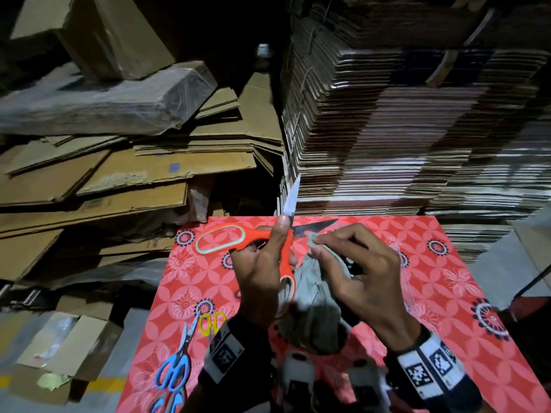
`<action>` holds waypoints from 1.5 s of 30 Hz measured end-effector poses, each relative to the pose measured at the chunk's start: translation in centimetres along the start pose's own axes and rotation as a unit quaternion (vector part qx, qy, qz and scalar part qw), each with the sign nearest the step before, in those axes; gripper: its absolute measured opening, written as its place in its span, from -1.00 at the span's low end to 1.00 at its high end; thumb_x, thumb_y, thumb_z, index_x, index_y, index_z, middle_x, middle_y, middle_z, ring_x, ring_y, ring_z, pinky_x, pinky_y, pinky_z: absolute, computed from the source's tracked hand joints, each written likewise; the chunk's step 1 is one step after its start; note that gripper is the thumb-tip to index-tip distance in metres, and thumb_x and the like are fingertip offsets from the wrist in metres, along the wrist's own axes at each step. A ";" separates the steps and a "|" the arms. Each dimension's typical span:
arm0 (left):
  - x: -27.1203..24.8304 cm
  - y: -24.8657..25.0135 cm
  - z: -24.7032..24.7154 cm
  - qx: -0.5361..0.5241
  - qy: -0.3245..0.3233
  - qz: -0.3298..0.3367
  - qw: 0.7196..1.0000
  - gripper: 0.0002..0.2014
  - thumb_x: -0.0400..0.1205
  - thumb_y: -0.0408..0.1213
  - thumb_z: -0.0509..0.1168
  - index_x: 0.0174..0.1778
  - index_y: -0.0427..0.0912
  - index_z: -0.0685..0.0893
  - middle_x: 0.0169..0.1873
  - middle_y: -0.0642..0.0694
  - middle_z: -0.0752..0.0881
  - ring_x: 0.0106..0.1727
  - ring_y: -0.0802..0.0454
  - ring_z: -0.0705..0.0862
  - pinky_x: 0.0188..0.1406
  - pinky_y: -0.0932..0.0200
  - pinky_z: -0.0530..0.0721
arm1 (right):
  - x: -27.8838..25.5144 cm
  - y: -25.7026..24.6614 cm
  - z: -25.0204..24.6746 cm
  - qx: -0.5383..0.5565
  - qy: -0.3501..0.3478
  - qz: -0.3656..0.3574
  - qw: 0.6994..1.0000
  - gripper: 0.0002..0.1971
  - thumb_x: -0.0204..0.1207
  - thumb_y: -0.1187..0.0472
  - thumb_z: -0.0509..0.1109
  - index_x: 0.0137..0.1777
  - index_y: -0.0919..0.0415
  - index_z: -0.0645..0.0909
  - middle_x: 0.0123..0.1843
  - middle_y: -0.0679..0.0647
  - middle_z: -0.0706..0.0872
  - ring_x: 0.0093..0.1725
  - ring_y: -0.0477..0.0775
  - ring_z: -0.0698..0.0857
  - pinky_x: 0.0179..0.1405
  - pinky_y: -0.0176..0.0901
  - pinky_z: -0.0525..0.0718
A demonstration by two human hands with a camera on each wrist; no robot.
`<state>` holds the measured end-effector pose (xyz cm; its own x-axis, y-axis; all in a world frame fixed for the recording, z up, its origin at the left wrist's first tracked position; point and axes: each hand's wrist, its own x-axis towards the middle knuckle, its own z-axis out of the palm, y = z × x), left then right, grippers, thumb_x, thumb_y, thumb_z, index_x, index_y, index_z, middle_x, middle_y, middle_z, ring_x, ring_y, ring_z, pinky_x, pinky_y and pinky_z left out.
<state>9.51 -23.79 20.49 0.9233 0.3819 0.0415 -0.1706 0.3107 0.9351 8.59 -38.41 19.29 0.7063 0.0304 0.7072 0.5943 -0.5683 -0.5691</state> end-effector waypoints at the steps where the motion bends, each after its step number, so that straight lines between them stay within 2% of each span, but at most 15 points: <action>1: 0.2 -0.2 -0.1 -0.002 0.000 -0.003 1.000 -0.56 0.67 -0.13 0.51 -0.51 -0.19 0.65 -0.58 -0.31 0.60 -0.56 -0.09 0.54 -0.43 0.05 0.53 | 0.1 -0.5 0.0 -0.004 0.006 -0.011 1.000 -0.87 0.50 0.42 0.64 0.01 0.27 0.88 -0.13 0.05 0.76 -0.10 -0.15 0.74 -0.08 -0.45 0.57; 4: 0.3 -0.4 -0.1 -0.002 -0.004 -0.002 1.000 -0.56 0.66 -0.12 0.53 -0.50 -0.20 0.64 -0.57 -0.31 0.60 -0.55 -0.09 0.54 -0.42 0.06 0.55 | 0.2 -0.9 0.3 0.002 0.020 -0.022 1.000 -0.87 0.50 0.43 0.64 0.02 0.30 0.88 -0.10 0.06 0.76 -0.08 -0.19 0.73 -0.04 -0.45 0.58; 7: -0.1 -0.2 0.1 -0.006 -0.012 -0.002 1.000 -0.57 0.65 -0.11 0.49 -0.51 -0.19 0.64 -0.58 -0.27 0.57 -0.56 -0.08 0.54 -0.46 0.09 0.55 | 0.4 -1.1 0.8 0.018 0.028 -0.014 0.999 -0.85 0.51 0.44 0.64 0.05 0.31 0.87 -0.08 0.07 0.76 -0.06 -0.12 0.75 -0.03 -0.38 0.63; 11: -0.1 -0.7 -0.1 -0.006 -0.025 0.016 1.000 -0.47 0.57 -0.02 0.51 -0.46 -0.43 0.60 -0.58 -0.32 0.57 -0.57 -0.07 0.51 -0.49 0.11 0.50 | 0.8 -1.1 2.2 0.010 0.002 0.001 1.000 -0.85 0.55 0.41 0.61 0.09 0.27 0.87 -0.09 0.08 0.72 -0.09 -0.07 0.73 -0.04 -0.36 0.63; 14: 0.3 -1.3 -0.4 -0.014 -0.018 0.020 1.000 -0.47 0.63 -0.08 0.56 -0.36 -0.52 0.63 -0.55 -0.36 0.58 -0.52 -0.10 0.53 -0.40 0.02 0.54 | 1.2 -0.6 2.4 -0.021 0.009 0.019 1.000 -0.88 0.56 0.42 0.60 0.04 0.25 0.86 -0.12 0.05 0.68 -0.12 -0.09 0.67 -0.03 -0.45 0.57; 18: 0.4 -1.7 -0.6 -0.007 -0.005 0.037 0.999 -0.54 0.72 -0.26 0.46 -0.48 -0.35 0.59 -0.58 -0.25 0.55 -0.50 -0.06 0.53 -0.37 0.01 0.55 | 0.7 -1.2 3.0 -0.040 0.000 0.012 0.999 -0.89 0.55 0.44 0.58 -0.01 0.25 0.85 -0.13 0.04 0.67 -0.14 -0.06 0.67 -0.10 -0.33 0.62; 23: 0.5 -2.3 -0.5 0.001 -0.005 0.026 1.000 -0.50 0.68 -0.17 0.49 -0.45 -0.44 0.56 -0.57 -0.26 0.56 -0.49 -0.08 0.54 -0.38 0.04 0.56 | 1.0 -0.5 2.9 -0.043 0.016 0.032 0.998 -0.89 0.52 0.40 0.63 -0.02 0.22 0.87 -0.17 0.02 0.68 -0.18 -0.14 0.64 -0.12 -0.49 0.53; 26: 0.4 -2.6 -0.3 -0.010 -0.003 0.023 1.000 -0.54 0.71 -0.22 0.49 -0.48 -0.33 0.58 -0.55 -0.23 0.56 -0.46 -0.08 0.53 -0.34 -0.01 0.54 | 0.7 -0.9 3.3 -0.044 0.007 0.036 0.998 -0.90 0.53 0.39 0.61 -0.01 0.22 0.87 -0.17 0.03 0.68 -0.19 -0.08 0.68 -0.19 -0.29 0.64; 28: 0.5 -2.9 -0.5 -0.014 -0.010 0.021 1.000 -0.51 0.70 -0.20 0.50 -0.46 -0.42 0.55 -0.54 -0.28 0.55 -0.45 -0.10 0.52 -0.33 -0.04 0.53 | 0.8 -0.7 3.3 -0.032 -0.003 0.035 0.999 -0.90 0.53 0.38 0.60 0.00 0.22 0.88 -0.18 0.03 0.69 -0.20 -0.09 0.69 -0.21 -0.28 0.65; 32: 0.4 -3.0 -0.3 0.006 -0.011 0.023 1.000 -0.48 0.67 -0.17 0.53 -0.44 -0.50 0.58 -0.57 -0.45 0.55 -0.49 -0.12 0.54 -0.36 -0.07 0.56 | 1.4 -0.1 3.0 -0.060 0.020 0.067 0.996 -0.89 0.51 0.36 0.64 -0.05 0.16 0.89 -0.21 -0.04 0.66 -0.22 -0.21 0.59 -0.16 -0.55 0.47; 36: -0.1 -2.8 -0.1 -0.025 -0.005 0.014 1.000 -0.49 0.59 -0.12 0.52 -0.44 -0.51 0.59 -0.57 -0.29 0.57 -0.51 -0.08 0.53 -0.48 0.08 0.54 | 0.6 -0.3 3.3 -0.040 0.009 0.053 0.998 -0.91 0.54 0.36 0.61 -0.02 0.19 0.88 -0.18 0.00 0.69 -0.18 -0.12 0.68 -0.15 -0.35 0.62; 39: -0.1 -3.3 -0.3 -0.023 -0.016 0.002 1.000 -0.40 0.63 -0.08 0.56 -0.41 -0.55 0.53 -0.60 -0.32 0.53 -0.58 -0.06 0.49 -0.51 0.09 0.46 | 0.7 0.3 2.9 -0.031 -0.007 0.036 0.999 -0.91 0.54 0.36 0.62 0.00 0.22 0.88 -0.16 0.01 0.71 -0.16 -0.11 0.70 -0.16 -0.36 0.63; 41: 0.2 -3.4 -0.6 -0.018 -0.008 -0.007 1.000 -0.48 0.64 -0.10 0.56 -0.44 -0.43 0.58 -0.62 -0.28 0.52 -0.61 -0.03 0.46 -0.49 0.11 0.45 | 1.1 1.2 2.5 -0.037 -0.013 0.062 0.997 -0.90 0.53 0.36 0.63 -0.03 0.17 0.90 -0.17 -0.01 0.73 -0.17 -0.13 0.71 -0.20 -0.27 0.68; 43: 0.7 -3.3 -1.2 -0.001 0.007 -0.023 1.000 -0.53 0.64 -0.08 0.56 -0.47 -0.32 0.65 -0.62 -0.25 0.55 -0.61 -0.03 0.46 -0.50 0.09 0.45 | 1.9 2.2 1.5 -0.021 0.006 0.130 0.991 -0.83 0.51 0.35 0.63 -0.07 0.03 0.90 -0.22 -0.05 0.76 -0.18 -0.16 0.71 -0.20 -0.18 0.67; 45: 1.1 -3.1 -1.6 0.017 0.011 -0.021 1.000 -0.47 0.63 -0.02 0.55 -0.49 -0.36 0.63 -0.59 -0.27 0.57 -0.55 -0.07 0.49 -0.48 0.02 0.45 | 2.4 2.4 0.4 0.015 0.021 0.169 0.985 -0.80 0.54 0.32 0.62 -0.07 -0.04 0.89 -0.23 -0.05 0.78 -0.18 -0.15 0.72 -0.21 -0.24 0.63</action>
<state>10.53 -22.94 17.03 0.9214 0.3886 -0.0053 -0.1198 0.2971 0.9473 11.82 -39.37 19.44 0.8492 -0.1911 0.4922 0.3398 -0.5156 -0.7865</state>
